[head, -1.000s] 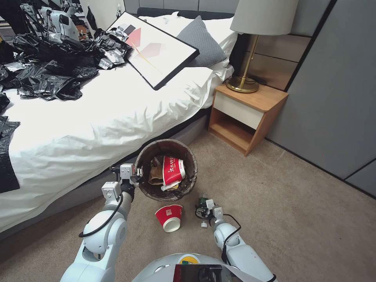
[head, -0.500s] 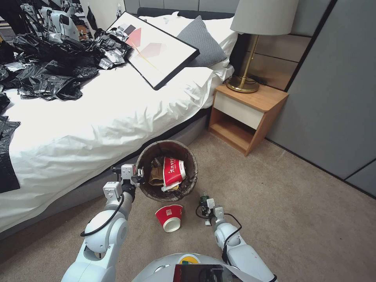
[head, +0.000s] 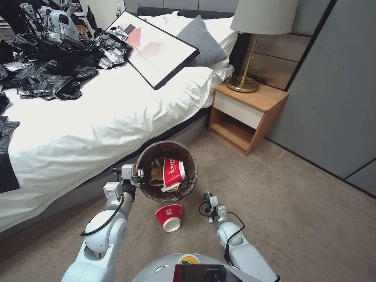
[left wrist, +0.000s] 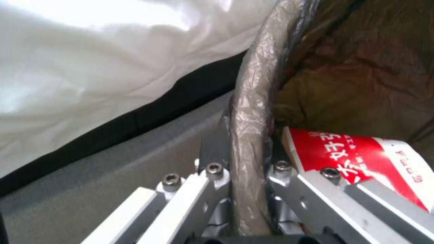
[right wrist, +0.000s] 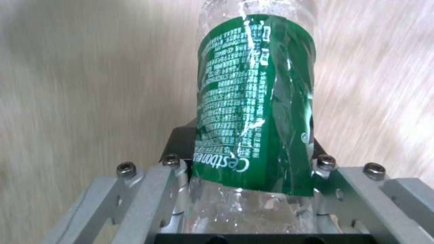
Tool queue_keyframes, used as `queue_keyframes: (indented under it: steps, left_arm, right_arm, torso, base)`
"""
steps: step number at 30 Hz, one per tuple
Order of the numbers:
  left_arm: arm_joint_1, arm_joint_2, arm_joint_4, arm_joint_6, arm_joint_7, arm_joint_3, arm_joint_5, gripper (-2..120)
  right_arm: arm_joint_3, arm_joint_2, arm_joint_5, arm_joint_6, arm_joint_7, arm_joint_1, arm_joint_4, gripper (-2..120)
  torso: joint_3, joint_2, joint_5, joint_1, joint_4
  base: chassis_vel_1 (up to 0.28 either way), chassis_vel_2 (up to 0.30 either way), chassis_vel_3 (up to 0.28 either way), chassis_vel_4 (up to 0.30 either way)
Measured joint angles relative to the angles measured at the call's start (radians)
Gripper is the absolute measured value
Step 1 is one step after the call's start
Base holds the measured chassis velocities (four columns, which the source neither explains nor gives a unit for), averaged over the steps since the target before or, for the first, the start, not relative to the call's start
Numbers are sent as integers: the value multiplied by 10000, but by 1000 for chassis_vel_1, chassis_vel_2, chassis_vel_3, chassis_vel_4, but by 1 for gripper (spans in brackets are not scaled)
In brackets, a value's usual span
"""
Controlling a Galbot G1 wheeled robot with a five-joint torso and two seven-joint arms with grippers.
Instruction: Pick up the trash bin, then pick up the garbage from the floor and place it into the trash bin.
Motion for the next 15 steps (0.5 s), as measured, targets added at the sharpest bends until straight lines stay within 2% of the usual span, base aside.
queue_keyframes:
  steps: [3, 5, 7, 8, 9, 10, 12, 14, 15]
  left_arm:
    - [0, -7, 17, 0, 4, 46, 5, 3]
    - [2, -7, 19, 0, 4, 56, 9, 3]
    - [21, 12, 23, -3, 6, 73, 13, 3]
    - [21, 12, 23, -3, 6, 73, 13, 3]
    - [34, 25, 23, -3, 6, 75, 5, 3]
    - [56, 34, 23, -3, 6, 80, -2, 3]
    - [68, 36, 23, -3, 6, 87, -5, 3]
    - [109, 38, 39, -2, 2, 135, -18, 3]
    - [109, 38, 39, -2, 2, 135, -18, 3]
  right_arm:
    - [113, -159, 6, 360, 394, 107, 1037, 32]
    - [154, -201, -21, 466, 496, 157, 1301, 32]
    - [267, -287, -70, 947, 748, 315, 2261, 32]
    - [267, -287, -70, 947, 748, 315, 2261, 32]
    - [305, -307, -94, 1354, 773, 411, 2695, 32]
    - [361, -358, -157, 2353, 571, 629, 3554, 32]
    - [365, -392, -156, 2659, 426, 693, 3868, 32]
    - [305, -577, 79, 3324, -312, 787, 5037, 32]
    - [305, -577, 79, 3324, -312, 787, 5037, 32]
  torso:
    - [-1, 0, 2, 0, 4]
    - [-1, 0, 0, 0, 5]
    - [-1, 0, 2, 0, 3]
    - [-1, 0, 2, 0, 3]
    - [-1, 0, 1, 0, 3]
    - [-2, 0, 1, 0, 7]
    - [-2, 0, 0, 0, 8]
    - [-2, 0, 1, 0, 7]
    - [-2, 0, 1, 0, 7]
  base:
    - [0, 0, 0, 0]
    - [0, 0, 0, 0]
    - [0, 0, 0, 0]
    - [0, 0, 0, 0]
    - [0, 0, 0, 0]
    - [0, 0, 0, 0]
    - [0, 0, 0, 0]
    - [0, 0, 0, 0]
    - [0, 0, 0, 0]
